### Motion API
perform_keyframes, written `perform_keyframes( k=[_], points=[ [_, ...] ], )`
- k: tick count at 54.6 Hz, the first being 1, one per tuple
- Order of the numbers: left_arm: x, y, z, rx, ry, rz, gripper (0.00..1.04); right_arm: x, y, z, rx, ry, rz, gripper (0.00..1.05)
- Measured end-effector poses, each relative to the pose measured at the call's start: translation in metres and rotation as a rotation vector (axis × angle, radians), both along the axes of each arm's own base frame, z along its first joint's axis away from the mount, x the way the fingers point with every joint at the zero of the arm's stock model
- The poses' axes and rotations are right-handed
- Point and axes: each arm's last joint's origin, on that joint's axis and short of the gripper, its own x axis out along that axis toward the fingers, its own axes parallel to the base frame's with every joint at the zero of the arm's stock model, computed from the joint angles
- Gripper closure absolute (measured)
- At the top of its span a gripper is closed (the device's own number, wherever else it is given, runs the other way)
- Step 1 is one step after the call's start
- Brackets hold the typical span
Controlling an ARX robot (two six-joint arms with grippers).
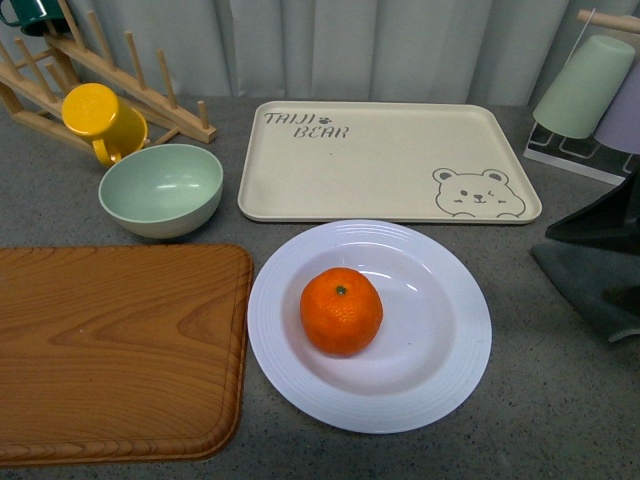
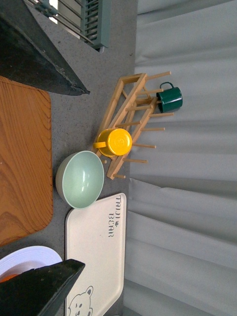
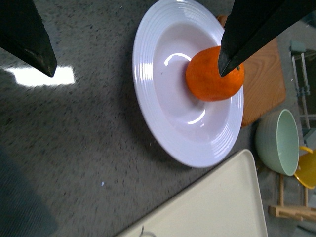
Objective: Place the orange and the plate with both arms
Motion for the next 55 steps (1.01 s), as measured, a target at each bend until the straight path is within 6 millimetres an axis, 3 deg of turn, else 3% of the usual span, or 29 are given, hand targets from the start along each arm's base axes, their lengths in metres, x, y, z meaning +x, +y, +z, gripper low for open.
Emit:
perform_keyframes(
  k=[16, 24, 44, 55],
  points=[
    [0.0, 0.0, 0.0, 0.0, 0.0, 0.0, 0.06, 0.033, 0.017, -0.038, 0.113, 0.134, 0.034, 0.09],
    [0.0, 0.0, 0.0, 0.0, 0.0, 0.0, 0.06, 0.047, 0.031, -0.048, 0.151, 0.151, 0.033, 0.09],
    [0.0, 0.0, 0.0, 0.0, 0.0, 0.0, 0.06, 0.053, 0.074, -0.067, 0.172, 0.214, 0.12, 0.09],
    [0.0, 0.0, 0.0, 0.0, 0.0, 0.0, 0.06, 0.057, 0.082, -0.068, 0.145, 0.2, 0.152, 0.1]
  ],
)
